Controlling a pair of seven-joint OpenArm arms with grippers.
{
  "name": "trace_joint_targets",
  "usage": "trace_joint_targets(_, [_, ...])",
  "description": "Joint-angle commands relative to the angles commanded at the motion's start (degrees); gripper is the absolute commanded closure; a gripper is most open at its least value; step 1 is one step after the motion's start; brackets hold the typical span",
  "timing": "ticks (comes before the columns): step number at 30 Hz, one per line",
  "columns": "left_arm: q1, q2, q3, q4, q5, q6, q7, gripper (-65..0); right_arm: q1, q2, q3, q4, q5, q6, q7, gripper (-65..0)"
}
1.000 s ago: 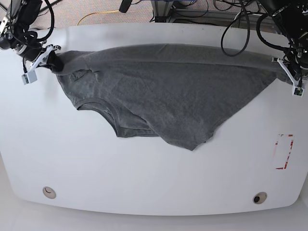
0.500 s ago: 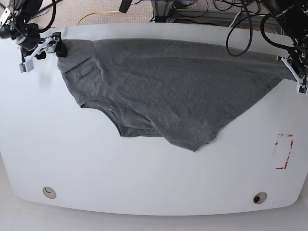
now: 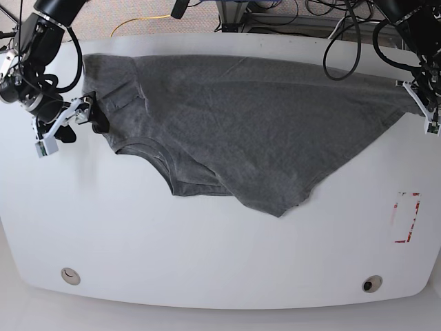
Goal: Fold the T-shirt properly
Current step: 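Reach the right gripper down and pinch the shirt's side edge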
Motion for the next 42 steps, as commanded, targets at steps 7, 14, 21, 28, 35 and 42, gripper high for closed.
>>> trace_joint_targets(7, [0.0, 0.09, 0.0, 0.09, 0.0, 0.0, 0.0, 0.0, 12.66, -4.48, -8.26, -11.16, -8.0, 0.0, 0.7, -62.0])
trace_joint_targets(14, [0.0, 0.18, 0.0, 0.35, -0.09, 0.0, 0.0, 0.0, 21.98, -4.84, -16.35, -25.67, -11.78, 0.0, 7.12, -62.0])
trace_joint_targets(21, [0.0, 0.26, 0.0, 0.35, -0.09, 0.0, 0.0, 0.0, 27.87, -4.75, -21.63, -38.59, -15.3, 0.0, 15.3, -62.0])
trace_joint_targets(28, [0.0, 0.26, 0.0, 0.35, -0.18, 0.0, 0.0, 0.0, 30.33, -4.92, -28.48, -47.74, -17.58, 0.0, 25.23, -62.0])
trace_joint_targets(35, [0.0, 0.26, 0.0, 0.35, -0.18, 0.0, 0.0, 0.0, 30.33, -6.33, -31.47, -50.2, -17.49, 0.0, 28.22, -62.0])
trace_joint_targets(42, [0.0, 0.26, 0.0, 0.18, -0.18, 0.0, 0.0, 0.0, 30.33, -8.7, -31.47, -50.29, -17.58, 0.0, 29.19, -61.8])
